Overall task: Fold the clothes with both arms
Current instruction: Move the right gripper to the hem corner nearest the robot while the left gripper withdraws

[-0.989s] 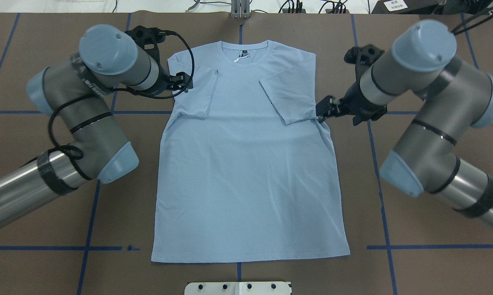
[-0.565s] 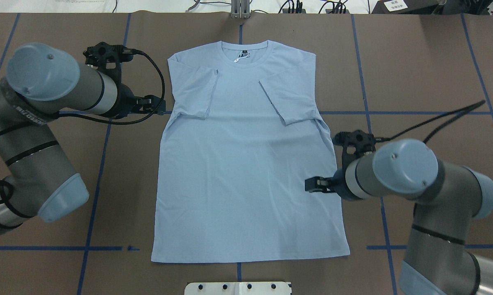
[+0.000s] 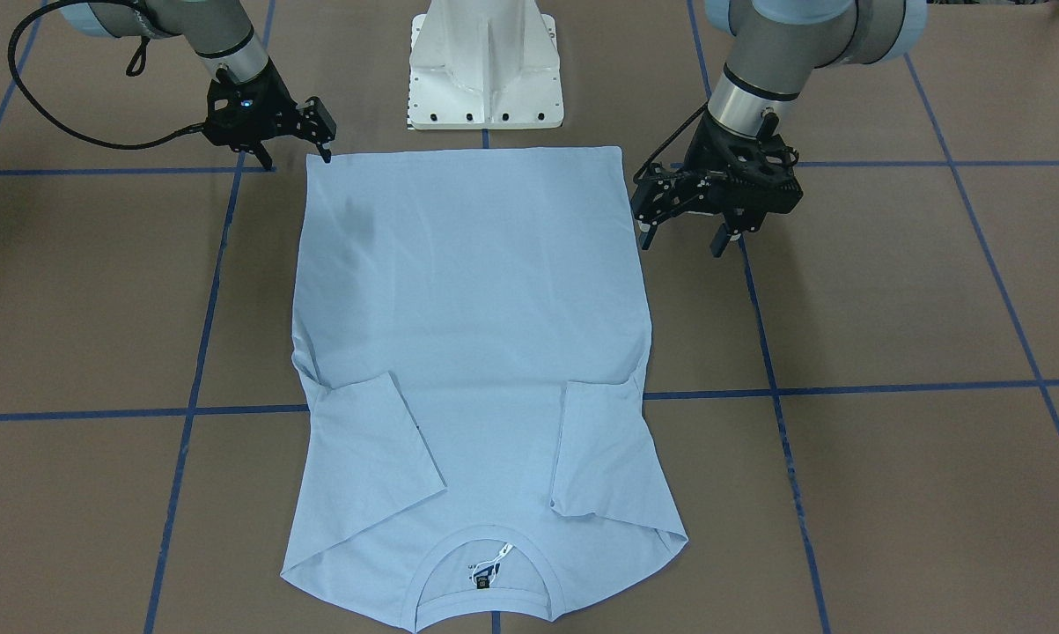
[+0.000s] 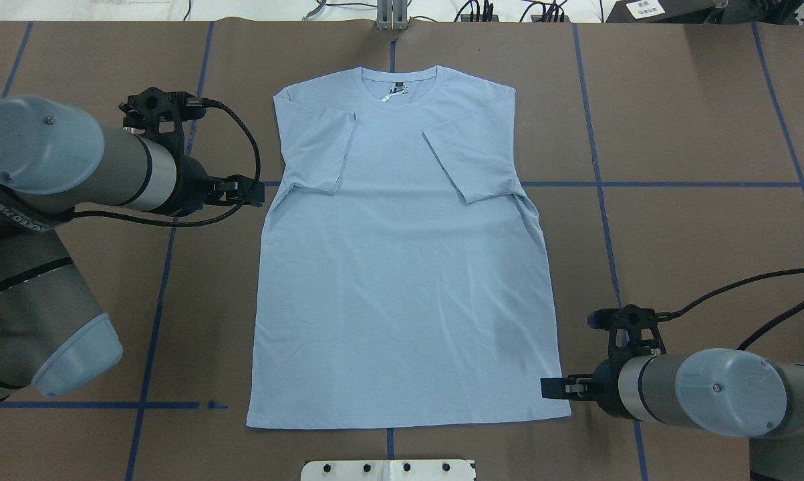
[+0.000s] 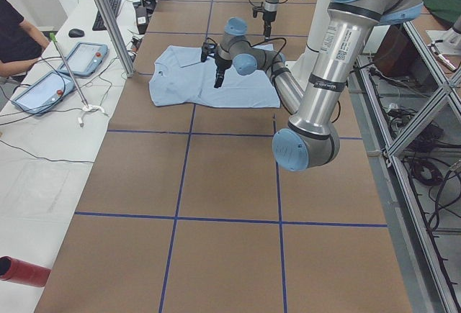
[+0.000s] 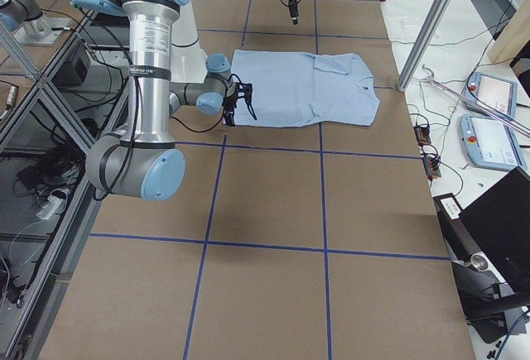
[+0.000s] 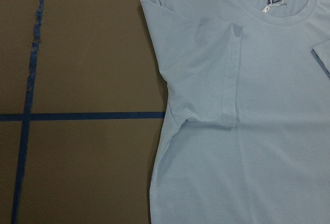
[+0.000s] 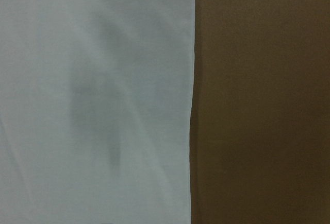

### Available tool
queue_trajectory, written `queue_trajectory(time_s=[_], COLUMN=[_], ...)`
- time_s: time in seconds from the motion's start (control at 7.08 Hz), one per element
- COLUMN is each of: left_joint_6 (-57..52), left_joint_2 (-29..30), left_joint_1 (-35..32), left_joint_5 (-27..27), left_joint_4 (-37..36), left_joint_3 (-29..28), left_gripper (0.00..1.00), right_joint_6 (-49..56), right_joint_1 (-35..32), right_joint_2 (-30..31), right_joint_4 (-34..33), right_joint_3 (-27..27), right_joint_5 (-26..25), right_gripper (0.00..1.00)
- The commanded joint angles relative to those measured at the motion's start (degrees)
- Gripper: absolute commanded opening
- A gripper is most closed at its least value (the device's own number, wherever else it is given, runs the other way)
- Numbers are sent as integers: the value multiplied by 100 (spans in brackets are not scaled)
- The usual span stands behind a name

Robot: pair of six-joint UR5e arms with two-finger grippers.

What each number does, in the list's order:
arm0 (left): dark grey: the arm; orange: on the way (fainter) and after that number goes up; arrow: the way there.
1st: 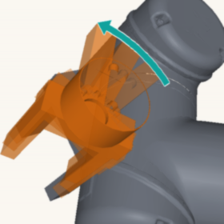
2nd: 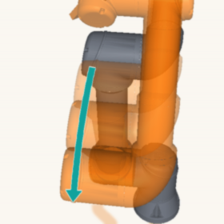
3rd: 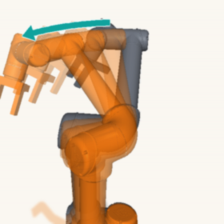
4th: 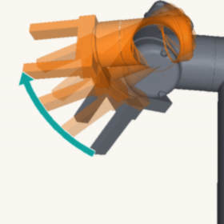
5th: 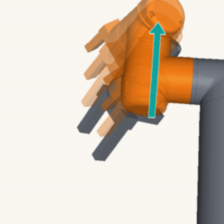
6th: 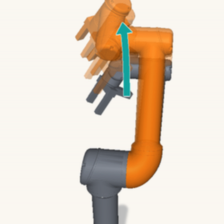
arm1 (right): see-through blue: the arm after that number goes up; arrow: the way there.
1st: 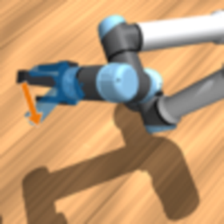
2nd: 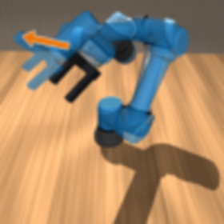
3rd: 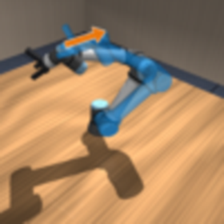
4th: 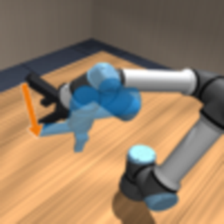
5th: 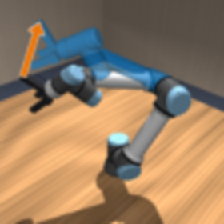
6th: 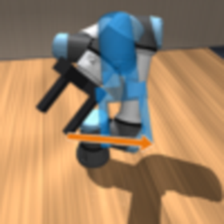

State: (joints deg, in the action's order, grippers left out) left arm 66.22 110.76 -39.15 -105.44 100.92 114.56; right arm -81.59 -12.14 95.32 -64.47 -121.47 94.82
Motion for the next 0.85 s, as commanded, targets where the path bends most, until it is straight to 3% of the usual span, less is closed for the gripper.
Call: queue_trajectory(time_s=[0.0, 0.14, 0.28, 0.71], left_joint_6=[93, 93, 76, 84], left_joint_2=[-2, -10, -19, -10], left_joint_1=[83, 83, 83, 83], left_joint_5=[6, 6, 6, 6], left_joint_4=[7, 7, 7, 7], left_joint_3=[5, -3, -4, -4], left_gripper=[100, 100, 100, 100], right_joint_6=[-41, -49, -50, -41], right_joint_1=[115, 124, 124, 89], right_joint_2=[-153, -302, -408, -357], right_joint_4=[22, 13, 5, 5], right_joint_3=[245, 316, 386, 369], right_joint_5=[-51, -42, -34, 28], right_gripper=[100, 96, 86, 32])
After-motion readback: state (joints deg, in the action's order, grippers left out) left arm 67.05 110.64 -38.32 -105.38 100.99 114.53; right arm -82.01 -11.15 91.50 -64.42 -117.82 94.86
